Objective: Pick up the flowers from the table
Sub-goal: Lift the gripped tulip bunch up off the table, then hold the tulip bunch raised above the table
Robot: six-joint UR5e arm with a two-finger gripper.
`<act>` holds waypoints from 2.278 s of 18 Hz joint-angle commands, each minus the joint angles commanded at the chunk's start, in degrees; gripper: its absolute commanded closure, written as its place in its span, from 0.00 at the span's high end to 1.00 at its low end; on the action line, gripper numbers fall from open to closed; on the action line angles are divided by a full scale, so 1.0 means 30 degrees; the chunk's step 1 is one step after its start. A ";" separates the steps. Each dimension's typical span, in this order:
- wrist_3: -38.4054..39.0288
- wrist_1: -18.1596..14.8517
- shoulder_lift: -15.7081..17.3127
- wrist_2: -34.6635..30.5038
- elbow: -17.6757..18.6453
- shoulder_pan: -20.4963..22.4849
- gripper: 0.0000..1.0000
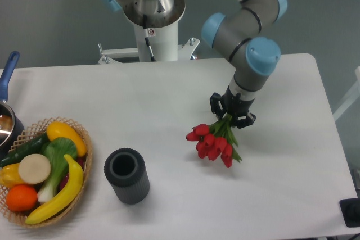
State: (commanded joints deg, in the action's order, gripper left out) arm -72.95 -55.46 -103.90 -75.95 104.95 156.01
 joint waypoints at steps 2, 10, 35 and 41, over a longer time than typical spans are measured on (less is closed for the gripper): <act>0.1022 0.0029 0.0850 0.1229 -0.0409 0.0000 0.37; 0.4156 0.0146 0.3255 0.6296 -0.2108 -0.0117 0.37; 0.7676 0.0498 0.2407 1.5473 -0.4426 -0.0703 0.37; 0.7883 0.0498 0.2436 1.5473 -0.4426 -0.0674 0.37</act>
State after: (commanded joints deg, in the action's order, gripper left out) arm -49.31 -53.96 -96.59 -29.53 91.67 153.98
